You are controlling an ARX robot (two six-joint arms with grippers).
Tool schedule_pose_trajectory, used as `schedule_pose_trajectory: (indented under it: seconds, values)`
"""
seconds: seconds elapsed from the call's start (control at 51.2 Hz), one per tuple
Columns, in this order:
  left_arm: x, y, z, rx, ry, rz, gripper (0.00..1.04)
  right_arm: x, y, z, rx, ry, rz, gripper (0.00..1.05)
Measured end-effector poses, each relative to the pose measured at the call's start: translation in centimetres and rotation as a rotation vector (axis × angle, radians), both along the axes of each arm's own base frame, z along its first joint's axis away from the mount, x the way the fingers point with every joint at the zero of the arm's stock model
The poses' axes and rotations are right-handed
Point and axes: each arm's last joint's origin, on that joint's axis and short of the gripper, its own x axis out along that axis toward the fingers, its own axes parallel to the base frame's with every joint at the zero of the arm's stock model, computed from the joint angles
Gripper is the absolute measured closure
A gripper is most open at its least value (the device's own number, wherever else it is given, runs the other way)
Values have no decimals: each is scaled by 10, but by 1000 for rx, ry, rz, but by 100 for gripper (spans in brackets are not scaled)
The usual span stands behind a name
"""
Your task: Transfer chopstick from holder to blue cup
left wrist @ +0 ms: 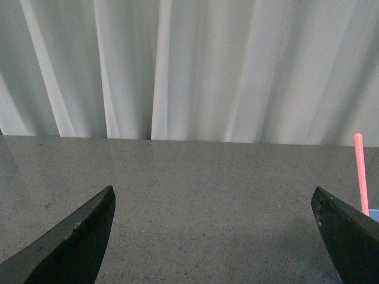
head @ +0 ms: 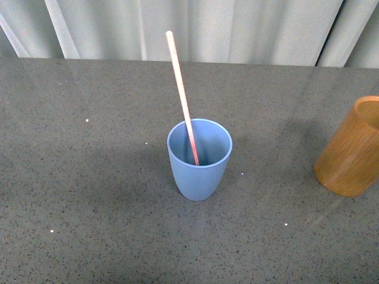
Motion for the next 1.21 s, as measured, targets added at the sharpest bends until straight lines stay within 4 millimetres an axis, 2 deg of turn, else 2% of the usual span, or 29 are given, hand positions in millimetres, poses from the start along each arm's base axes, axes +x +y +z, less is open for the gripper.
schedule_pose_trajectory:
  seconds: [0.039, 0.332, 0.624, 0.8, 1.132, 1.21]
  values:
    - [0, 0, 0, 0, 0, 0, 7, -2, 0, -1, -5, -3, 0, 104]
    - [0, 0, 0, 0, 0, 0, 7, -10, 0, -11, -3, -19, 0, 104]
    - [0, 0, 0, 0, 0, 0, 7, -16, 0, -10, -3, -27, 0, 104]
    - [0, 0, 0, 0, 0, 0, 7, -27, 0, -13, -3, -21, 0, 104]
    - [0, 0, 0, 0, -1, 0, 7, -27, 0, -13, -3, -22, 0, 104]
    - [0, 0, 0, 0, -1, 0, 7, -27, 0, -13, -3, -22, 0, 93]
